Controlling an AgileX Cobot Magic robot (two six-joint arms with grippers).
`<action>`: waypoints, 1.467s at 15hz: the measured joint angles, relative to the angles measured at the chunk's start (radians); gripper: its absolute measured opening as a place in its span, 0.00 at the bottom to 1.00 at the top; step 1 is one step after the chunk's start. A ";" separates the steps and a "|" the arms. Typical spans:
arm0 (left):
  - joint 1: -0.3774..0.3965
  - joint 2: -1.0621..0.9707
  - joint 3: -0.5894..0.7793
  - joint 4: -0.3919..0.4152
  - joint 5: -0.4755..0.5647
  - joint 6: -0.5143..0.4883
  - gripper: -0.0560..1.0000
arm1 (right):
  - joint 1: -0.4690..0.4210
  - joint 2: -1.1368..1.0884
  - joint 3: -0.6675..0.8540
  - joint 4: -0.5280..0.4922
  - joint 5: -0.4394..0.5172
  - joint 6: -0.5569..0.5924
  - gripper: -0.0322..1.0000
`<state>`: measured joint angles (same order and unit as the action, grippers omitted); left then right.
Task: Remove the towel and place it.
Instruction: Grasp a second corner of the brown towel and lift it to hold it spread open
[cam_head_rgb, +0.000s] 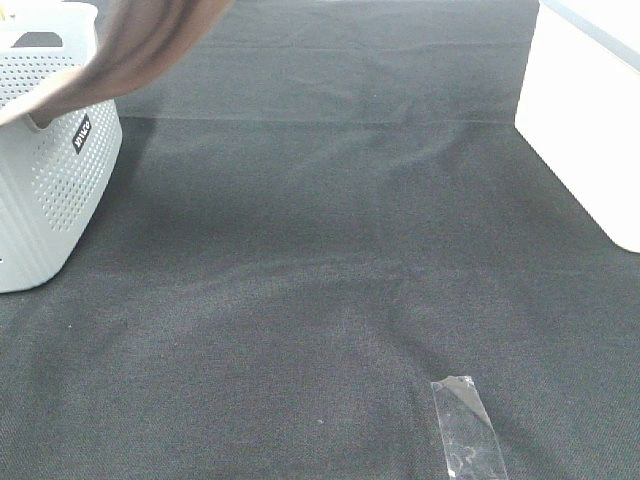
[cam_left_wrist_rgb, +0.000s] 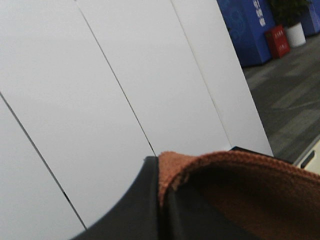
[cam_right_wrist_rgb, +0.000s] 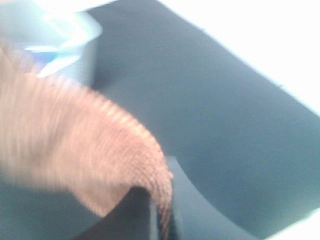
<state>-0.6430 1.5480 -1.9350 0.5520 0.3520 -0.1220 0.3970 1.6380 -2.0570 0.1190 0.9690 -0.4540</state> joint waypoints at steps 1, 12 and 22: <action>0.037 0.000 0.010 -0.021 -0.033 -0.001 0.05 | 0.000 0.058 -0.079 -0.039 -0.001 0.000 0.04; 0.262 0.196 0.026 0.035 -0.407 0.003 0.05 | 0.000 0.294 -0.307 -0.100 -0.528 0.058 0.04; 0.483 0.415 -0.008 0.020 -0.898 0.007 0.05 | 0.000 0.452 -0.307 -0.125 -0.808 0.048 0.04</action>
<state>-0.1600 1.9630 -1.9430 0.5720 -0.5460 -0.1150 0.3970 2.0900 -2.3640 -0.0060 0.1610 -0.4060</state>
